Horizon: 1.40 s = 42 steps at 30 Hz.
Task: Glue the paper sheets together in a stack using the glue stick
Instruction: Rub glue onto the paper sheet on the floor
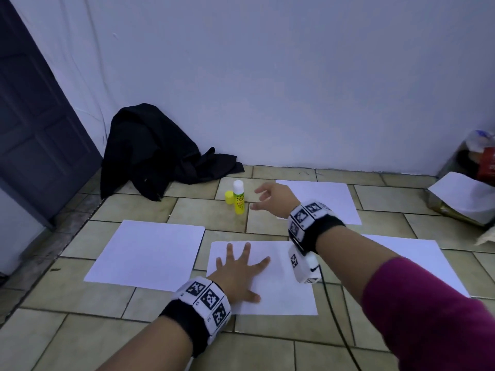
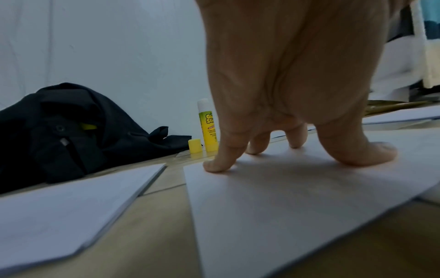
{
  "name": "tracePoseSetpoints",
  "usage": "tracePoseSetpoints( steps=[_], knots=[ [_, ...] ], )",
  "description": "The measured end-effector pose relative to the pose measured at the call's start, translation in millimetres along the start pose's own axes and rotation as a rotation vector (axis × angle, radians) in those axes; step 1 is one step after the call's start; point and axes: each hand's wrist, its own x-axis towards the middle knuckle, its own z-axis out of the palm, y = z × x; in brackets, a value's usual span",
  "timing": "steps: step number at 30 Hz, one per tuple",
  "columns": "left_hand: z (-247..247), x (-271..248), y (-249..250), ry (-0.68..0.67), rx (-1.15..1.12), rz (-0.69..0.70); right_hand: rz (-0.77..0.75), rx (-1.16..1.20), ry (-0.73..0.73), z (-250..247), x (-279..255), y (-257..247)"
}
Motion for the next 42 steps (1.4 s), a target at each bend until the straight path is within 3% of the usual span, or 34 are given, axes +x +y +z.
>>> tracePoseSetpoints(
  steps=[8,13,16,19,20,25,29,32,35,42],
  knots=[
    [2,2,-4,-0.005,-0.006,0.021,0.022,0.112,0.015,33,43,-12],
    [3,4,-4,-0.006,-0.006,0.005,-0.042,0.106,0.097,30,38,-10],
    [3,5,-2,0.004,0.011,-0.005,-0.062,0.290,0.015,11,17,-5],
    [0,3,-1,0.006,0.010,-0.008,0.011,0.385,-0.096,-15,-12,6],
    [0,2,-2,0.010,0.013,-0.007,0.025,0.348,-0.061,-23,-20,12],
    [-4,0,2,0.056,0.053,-0.028,0.071,0.270,0.381,-52,-53,51],
    [-12,0,13,0.175,0.115,0.013,0.018,0.395,0.338,-49,-77,75],
    [-17,10,26,0.251,0.076,0.118,0.016,0.369,0.306,-36,-88,80],
    [-16,24,34,0.203,0.112,0.216,0.029,0.390,0.316,-20,-90,82],
    [-14,30,39,0.177,0.104,0.159,-0.013,0.292,0.350,5,-85,84]
  ],
)
